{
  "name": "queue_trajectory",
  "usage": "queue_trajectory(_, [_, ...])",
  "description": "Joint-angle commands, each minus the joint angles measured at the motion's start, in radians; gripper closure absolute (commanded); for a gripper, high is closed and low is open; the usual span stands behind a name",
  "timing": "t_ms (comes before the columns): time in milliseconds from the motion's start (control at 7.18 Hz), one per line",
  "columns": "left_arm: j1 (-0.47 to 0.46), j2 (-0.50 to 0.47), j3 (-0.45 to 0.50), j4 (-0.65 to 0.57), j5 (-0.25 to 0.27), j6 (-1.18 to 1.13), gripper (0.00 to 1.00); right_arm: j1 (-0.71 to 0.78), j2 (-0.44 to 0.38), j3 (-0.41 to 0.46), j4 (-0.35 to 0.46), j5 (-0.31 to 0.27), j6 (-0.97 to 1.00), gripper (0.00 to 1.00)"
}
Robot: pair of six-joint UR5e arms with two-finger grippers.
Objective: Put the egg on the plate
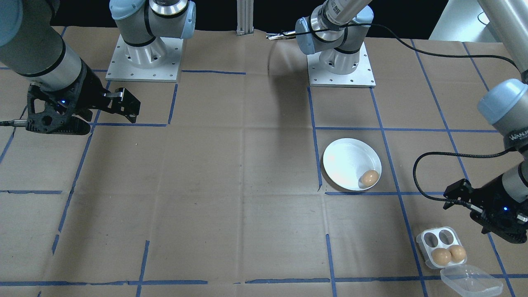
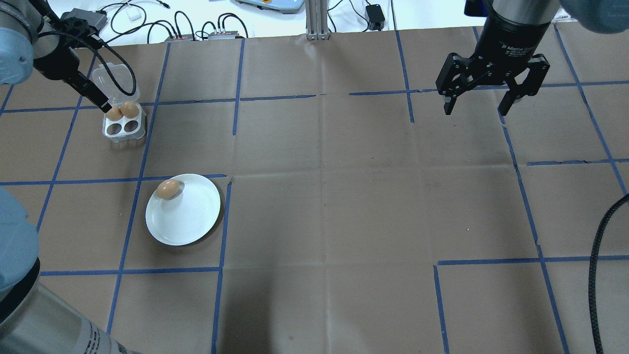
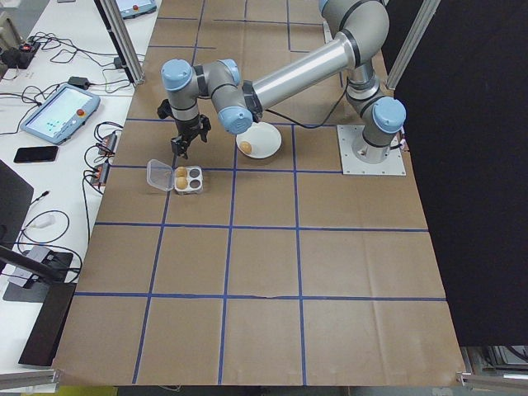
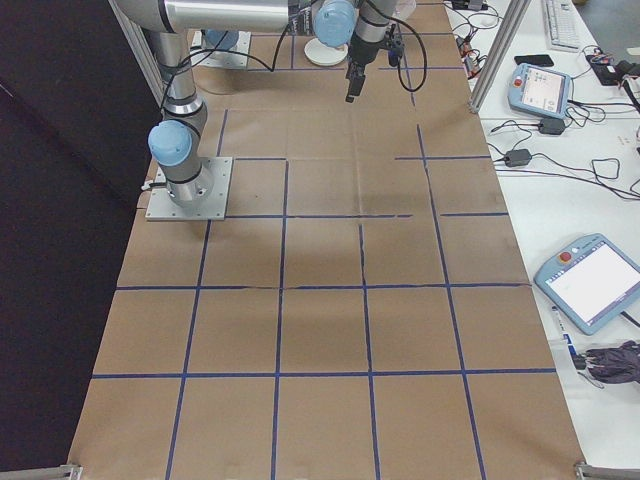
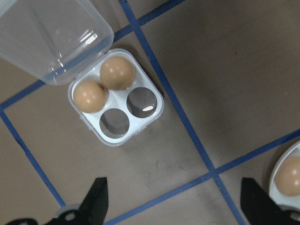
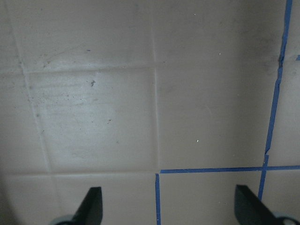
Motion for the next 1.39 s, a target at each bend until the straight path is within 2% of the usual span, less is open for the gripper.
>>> queue_trajectory(0, [0.011, -0.102, 0.085, -0.002, 0.007, 0.226, 0.01, 0.000, 0.001, 0.000, 0.000, -0.001, 0.000, 0.00])
queue_trajectory(418, [0.031, -0.179, 0.079, 0.060, 0.004, 0.279, 0.01, 0.000, 0.000, 0.000, 0.000, -0.001, 0.000, 0.00])
queue_trajectory(975, [0.032, -0.224, 0.071, 0.133, 0.004, 0.296, 0.02, 0.000, 0.000, 0.000, 0.000, 0.001, 0.000, 0.00])
queue_trajectory(1253, [0.032, -0.230, 0.071, 0.142, 0.004, 0.295, 0.10, 0.000, 0.000, 0.000, 0.000, -0.001, 0.000, 0.00])
